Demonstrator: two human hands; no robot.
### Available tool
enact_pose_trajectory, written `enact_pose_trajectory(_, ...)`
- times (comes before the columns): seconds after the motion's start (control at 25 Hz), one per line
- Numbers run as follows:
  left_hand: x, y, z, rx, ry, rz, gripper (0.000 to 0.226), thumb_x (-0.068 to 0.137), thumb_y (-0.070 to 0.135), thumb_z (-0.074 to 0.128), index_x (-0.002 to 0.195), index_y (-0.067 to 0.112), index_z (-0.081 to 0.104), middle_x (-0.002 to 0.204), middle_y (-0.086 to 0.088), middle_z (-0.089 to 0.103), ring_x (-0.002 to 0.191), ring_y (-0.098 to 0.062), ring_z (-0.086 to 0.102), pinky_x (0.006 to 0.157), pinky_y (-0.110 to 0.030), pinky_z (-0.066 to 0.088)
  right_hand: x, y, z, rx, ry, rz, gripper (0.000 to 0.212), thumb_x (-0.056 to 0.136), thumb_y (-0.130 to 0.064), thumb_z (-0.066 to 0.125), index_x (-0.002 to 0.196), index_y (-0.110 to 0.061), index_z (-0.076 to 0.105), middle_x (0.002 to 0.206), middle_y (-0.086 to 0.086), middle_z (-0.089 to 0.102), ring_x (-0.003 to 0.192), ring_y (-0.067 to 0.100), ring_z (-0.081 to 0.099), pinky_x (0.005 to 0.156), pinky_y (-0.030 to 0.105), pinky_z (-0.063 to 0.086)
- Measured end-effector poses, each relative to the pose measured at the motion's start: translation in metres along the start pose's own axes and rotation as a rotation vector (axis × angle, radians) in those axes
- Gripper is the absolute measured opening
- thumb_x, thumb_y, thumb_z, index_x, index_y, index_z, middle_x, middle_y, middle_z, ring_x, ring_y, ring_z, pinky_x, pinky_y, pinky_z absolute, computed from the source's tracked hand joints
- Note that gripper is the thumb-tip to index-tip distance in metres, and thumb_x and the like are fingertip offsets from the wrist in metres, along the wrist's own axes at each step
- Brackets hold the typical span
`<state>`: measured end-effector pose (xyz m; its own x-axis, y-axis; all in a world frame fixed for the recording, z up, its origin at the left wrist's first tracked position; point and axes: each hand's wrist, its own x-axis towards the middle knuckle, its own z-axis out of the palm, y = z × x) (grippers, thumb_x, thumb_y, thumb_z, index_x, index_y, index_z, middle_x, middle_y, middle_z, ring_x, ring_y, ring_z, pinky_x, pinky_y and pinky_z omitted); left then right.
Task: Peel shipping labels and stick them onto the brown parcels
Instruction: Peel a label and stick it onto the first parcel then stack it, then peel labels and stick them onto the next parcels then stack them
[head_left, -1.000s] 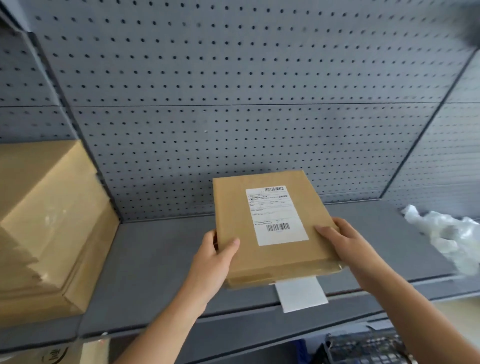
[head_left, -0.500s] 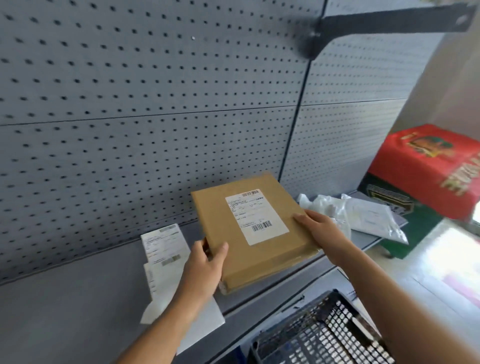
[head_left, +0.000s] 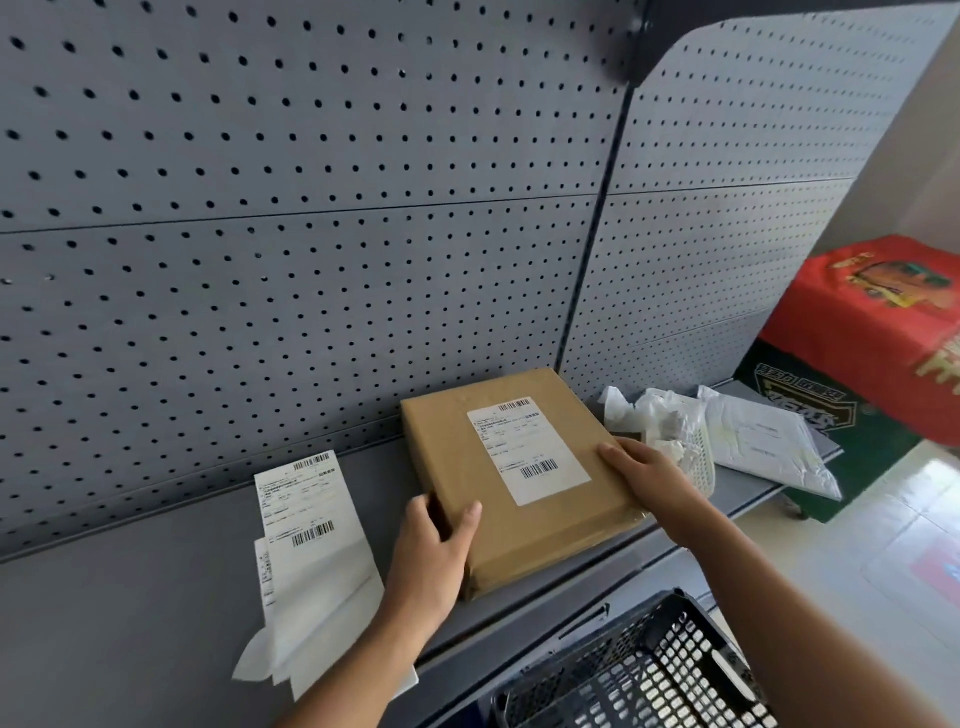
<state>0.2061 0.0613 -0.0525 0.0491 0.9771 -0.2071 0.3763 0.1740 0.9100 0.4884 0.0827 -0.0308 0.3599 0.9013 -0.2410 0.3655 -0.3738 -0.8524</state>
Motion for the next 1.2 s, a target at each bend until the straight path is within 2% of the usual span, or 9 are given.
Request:
enact_pose_trajectory(0.08,0.0,0.0,-0.003,0.022,-0.012,0.014,0.065,0.094,0.056,0.057,0.144,0.015,0.043,0.131,0.001,0.061,0.111,-0.01,0.059,0.081,-0.015,0.046,0.0,-0.004,-0.001,-0.041,-0.005,0.001,0.037,0.095,-0.053,0.057,0.124,-0.031,0.065,0.112,-0.007,0.071,0.099,0.011,0.065,0.084,0.032,0.05)
enact_pose_trajectory(0.16,0.0,0.001,-0.013,0.14,0.028,0.07,0.071,0.096,0.057,0.051,0.151,0.015,0.037,0.15,-0.003,0.05,0.132,-0.016,0.051,0.103,-0.026,0.043,-0.001,-0.013,-0.001,-0.128,0.031,-0.038,0.034,0.098,-0.046,0.055,0.125,-0.027,0.064,0.12,-0.002,0.069,0.1,0.013,0.063,0.084,0.032,0.048)
enact_pose_trajectory(0.24,0.001,0.004,-0.032,0.285,0.132,0.155,0.065,0.099,0.056,0.047,0.151,0.018,0.039,0.156,0.0,0.045,0.141,-0.019,0.045,0.108,-0.034,0.039,-0.004,-0.026,0.002,-0.272,0.116,-0.124,0.036,0.1,-0.038,0.053,0.129,-0.02,0.063,0.127,0.004,0.065,0.104,0.017,0.058,0.088,0.033,0.045)
enact_pose_trajectory(0.44,-0.006,0.019,-0.103,0.474,0.323,0.297,0.047,0.102,0.05,0.045,0.14,0.023,0.051,0.144,0.008,0.057,0.134,-0.015,0.051,0.104,-0.037,0.046,-0.029,-0.073,0.039,-0.555,0.189,-0.362,0.042,0.099,-0.045,0.05,0.134,-0.024,0.059,0.14,0.002,0.054,0.118,0.026,0.058,0.091,0.042,0.049)
enact_pose_trajectory(0.56,-0.025,0.027,-0.158,0.5,0.396,0.327,0.045,0.103,0.049,0.043,0.141,0.026,0.05,0.145,0.011,0.055,0.133,-0.011,0.051,0.101,-0.034,0.046,-0.052,-0.109,0.083,-0.567,0.155,-0.508,0.041,0.099,-0.044,0.051,0.133,-0.023,0.059,0.142,0.002,0.054,0.119,0.025,0.058,0.089,0.04,0.048)
enact_pose_trajectory(0.8,-0.097,0.014,-0.295,0.564,0.676,0.303,0.044,0.103,0.05,0.04,0.141,0.029,0.049,0.145,0.016,0.054,0.134,-0.008,0.048,0.101,-0.035,0.047,-0.117,-0.196,0.206,-0.503,-0.014,-0.766,0.038,0.098,-0.041,0.055,0.132,-0.025,0.06,0.138,0.001,0.055,0.114,0.027,0.059,0.089,0.041,0.048)
enact_pose_trajectory(0.96,-0.154,-0.005,-0.378,0.546,0.868,0.254,0.04,0.104,0.046,0.044,0.139,0.028,0.053,0.142,0.016,0.056,0.133,-0.007,0.049,0.101,-0.029,0.044,-0.17,-0.248,0.284,-0.461,-0.157,-0.933,0.037,0.098,-0.043,0.053,0.131,-0.028,0.059,0.135,-0.005,0.055,0.08,0.015,0.058,0.076,0.034,0.045)
enact_pose_trajectory(1.12,-0.218,-0.029,-0.454,0.519,1.044,0.186,0.038,0.104,0.045,0.044,0.136,0.028,0.055,0.137,0.014,0.059,0.122,-0.005,0.051,0.093,-0.022,0.036,-0.226,-0.288,0.354,-0.376,-0.326,-0.998,0.04,0.1,-0.048,0.047,0.137,-0.032,0.053,0.139,-0.01,0.05,0.064,0.009,0.06,0.069,0.034,0.051)
enact_pose_trajectory(1.2,-0.246,-0.045,-0.488,0.44,1.111,0.14,0.036,0.104,0.044,0.044,0.135,0.028,0.056,0.135,0.013,0.061,0.124,-0.007,0.052,0.095,-0.024,0.037,-0.255,-0.304,0.384,-0.294,-0.421,-0.998,0.044,0.101,-0.047,0.045,0.143,-0.032,0.048,0.142,-0.01,0.048,0.07,0.008,0.061,0.077,0.034,0.052)
